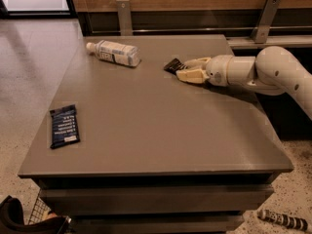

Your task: Pick rxbar chocolate

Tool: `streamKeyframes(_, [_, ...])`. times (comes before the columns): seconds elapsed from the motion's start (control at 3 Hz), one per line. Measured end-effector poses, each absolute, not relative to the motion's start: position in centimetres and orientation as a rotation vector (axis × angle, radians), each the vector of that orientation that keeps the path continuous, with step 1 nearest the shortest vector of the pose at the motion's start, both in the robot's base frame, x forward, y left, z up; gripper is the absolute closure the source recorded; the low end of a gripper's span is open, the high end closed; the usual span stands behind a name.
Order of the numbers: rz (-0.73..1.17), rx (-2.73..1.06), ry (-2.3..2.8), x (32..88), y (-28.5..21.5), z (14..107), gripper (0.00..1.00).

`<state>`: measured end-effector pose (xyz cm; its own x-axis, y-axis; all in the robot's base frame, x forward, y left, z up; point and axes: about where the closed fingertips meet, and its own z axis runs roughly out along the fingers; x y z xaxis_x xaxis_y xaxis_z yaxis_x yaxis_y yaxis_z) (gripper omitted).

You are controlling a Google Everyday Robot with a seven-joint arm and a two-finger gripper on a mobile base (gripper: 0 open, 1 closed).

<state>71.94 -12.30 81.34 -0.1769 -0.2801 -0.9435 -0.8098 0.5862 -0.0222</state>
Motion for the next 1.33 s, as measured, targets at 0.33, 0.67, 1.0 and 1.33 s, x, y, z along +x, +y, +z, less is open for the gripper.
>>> streamKeyframes(0.33, [0.612,-0.903,1.735,71.9,-12.3,81.3,1.0])
streamKeyframes(0.67, [0.651,-0.962,1.69,71.3,-11.8,83.0,1.0])
streamKeyframes(1.0, [0.677,-1.056,1.617,70.0,-11.4,86.5,1.0])
streamKeyframes(1.33, [0.676,-1.118,1.554,68.8,-11.3,89.7,1.0])
